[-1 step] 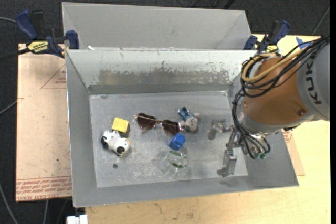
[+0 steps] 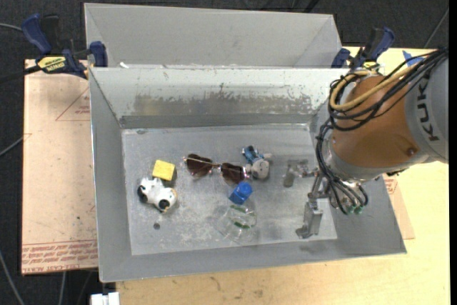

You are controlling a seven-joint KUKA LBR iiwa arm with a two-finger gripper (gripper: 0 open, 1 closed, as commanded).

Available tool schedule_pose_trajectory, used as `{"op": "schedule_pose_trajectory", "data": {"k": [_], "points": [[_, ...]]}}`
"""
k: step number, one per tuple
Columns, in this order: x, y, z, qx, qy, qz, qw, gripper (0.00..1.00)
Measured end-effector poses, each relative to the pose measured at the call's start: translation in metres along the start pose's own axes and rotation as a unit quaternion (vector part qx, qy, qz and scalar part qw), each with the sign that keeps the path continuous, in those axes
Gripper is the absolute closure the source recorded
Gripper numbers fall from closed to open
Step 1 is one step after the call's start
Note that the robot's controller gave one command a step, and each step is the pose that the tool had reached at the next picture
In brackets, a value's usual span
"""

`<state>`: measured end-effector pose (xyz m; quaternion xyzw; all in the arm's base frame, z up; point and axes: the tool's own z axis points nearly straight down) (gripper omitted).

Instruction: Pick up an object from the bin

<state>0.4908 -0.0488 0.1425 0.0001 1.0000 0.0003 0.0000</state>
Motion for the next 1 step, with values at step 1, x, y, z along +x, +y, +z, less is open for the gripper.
{"op": "schedule_pose_trajectory", "data": {"k": [1], "points": [[-0.0352, 0.0234, 0.0212, 0.001, -0.0023, -0.054, 0.9985, 0.00]]}}
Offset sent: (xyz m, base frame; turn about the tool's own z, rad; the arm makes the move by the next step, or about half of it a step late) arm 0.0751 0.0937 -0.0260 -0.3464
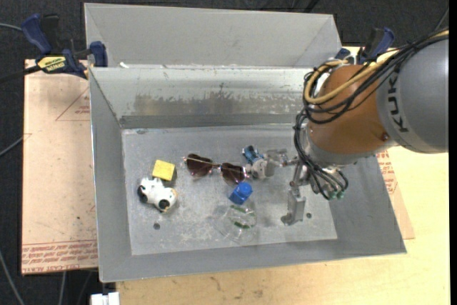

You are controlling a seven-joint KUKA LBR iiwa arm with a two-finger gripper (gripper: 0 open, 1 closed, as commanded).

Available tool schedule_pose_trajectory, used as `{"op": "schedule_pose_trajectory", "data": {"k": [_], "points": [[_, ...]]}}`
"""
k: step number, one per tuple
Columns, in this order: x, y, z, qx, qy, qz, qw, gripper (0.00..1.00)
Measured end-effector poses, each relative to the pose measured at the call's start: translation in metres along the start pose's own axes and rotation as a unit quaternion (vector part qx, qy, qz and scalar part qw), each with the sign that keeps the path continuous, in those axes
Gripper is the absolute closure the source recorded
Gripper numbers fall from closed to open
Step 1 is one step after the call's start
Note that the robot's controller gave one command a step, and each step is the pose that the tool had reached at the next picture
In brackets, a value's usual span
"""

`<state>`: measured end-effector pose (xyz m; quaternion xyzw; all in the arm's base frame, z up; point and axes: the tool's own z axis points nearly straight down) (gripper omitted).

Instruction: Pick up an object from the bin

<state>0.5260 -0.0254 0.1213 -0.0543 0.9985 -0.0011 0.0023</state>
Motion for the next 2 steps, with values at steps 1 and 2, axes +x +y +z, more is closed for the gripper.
{"op": "schedule_pose_trajectory", "data": {"k": [1, 2], "points": [[-0.046, 0.065, 0.006, -0.002, 0.0008, -0.119, 0.9929, 0.00], [-0.049, 0.040, 0.004, -0.002, 0.0004, -0.113, 0.9935, 0.00]]}}
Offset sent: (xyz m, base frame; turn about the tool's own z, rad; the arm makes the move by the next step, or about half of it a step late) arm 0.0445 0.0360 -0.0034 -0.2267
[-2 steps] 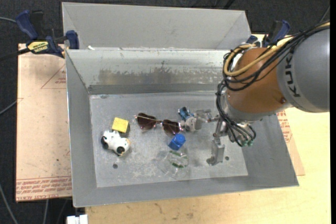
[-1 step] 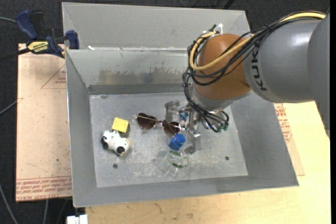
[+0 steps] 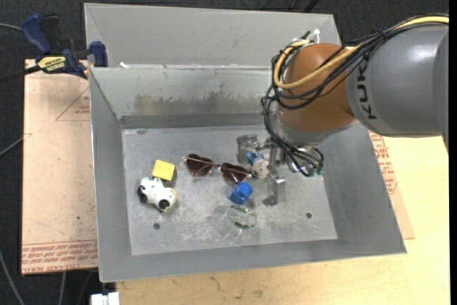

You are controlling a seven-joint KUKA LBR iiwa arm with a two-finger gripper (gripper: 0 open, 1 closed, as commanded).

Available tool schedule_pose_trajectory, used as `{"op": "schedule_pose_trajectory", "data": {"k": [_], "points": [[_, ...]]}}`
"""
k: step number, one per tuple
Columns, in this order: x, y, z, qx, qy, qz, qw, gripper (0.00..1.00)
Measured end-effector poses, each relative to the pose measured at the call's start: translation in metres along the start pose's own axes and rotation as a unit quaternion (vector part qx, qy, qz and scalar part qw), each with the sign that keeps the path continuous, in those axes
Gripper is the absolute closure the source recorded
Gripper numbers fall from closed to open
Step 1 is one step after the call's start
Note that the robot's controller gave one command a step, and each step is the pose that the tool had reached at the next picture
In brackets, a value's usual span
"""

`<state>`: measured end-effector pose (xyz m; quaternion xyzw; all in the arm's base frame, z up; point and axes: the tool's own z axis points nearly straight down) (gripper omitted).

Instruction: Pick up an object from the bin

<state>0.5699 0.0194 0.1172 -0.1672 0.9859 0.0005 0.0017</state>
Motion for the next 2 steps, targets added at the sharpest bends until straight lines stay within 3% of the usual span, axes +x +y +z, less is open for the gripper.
{"op": "schedule_pose_trajectory", "data": {"k": [1, 2], "points": [[-0.036, 0.029, 0.029, 0.001, -0.0009, -0.035, 0.9994, 0.00], [-0.059, 0.050, 0.046, 0.000, -0.0010, 0.030, 0.9996, 1.00]]}}
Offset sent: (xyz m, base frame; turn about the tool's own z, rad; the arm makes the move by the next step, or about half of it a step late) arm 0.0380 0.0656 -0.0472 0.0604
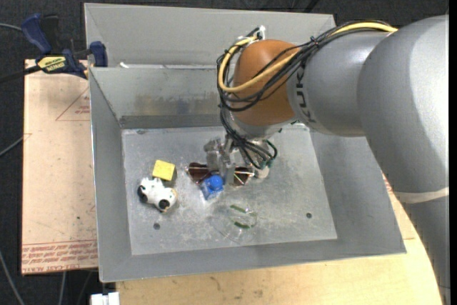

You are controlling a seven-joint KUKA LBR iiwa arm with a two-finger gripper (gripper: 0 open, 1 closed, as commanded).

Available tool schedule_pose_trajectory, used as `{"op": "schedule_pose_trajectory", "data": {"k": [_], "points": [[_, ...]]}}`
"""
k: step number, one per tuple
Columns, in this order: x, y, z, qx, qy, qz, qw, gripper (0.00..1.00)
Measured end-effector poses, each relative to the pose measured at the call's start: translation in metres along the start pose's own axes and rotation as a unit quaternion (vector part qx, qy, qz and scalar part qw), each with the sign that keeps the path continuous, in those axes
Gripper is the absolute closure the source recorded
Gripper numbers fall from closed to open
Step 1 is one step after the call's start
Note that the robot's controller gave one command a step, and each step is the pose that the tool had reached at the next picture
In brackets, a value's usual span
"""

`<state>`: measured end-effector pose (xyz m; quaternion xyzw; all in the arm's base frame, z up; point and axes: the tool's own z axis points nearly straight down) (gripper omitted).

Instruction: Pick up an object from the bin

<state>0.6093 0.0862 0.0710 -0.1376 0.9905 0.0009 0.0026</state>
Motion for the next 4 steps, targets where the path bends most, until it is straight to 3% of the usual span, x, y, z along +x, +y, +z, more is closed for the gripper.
{"op": "schedule_pose_trajectory", "data": {"k": [2, 4], "points": [[0.001, 0.000, -0.004, 0.000, 0.0025, 0.000, 1.0000, 1.00], [0.002, 0.001, -0.038, 0.000, 0.0050, -0.001, 1.0000, 1.00]]}}
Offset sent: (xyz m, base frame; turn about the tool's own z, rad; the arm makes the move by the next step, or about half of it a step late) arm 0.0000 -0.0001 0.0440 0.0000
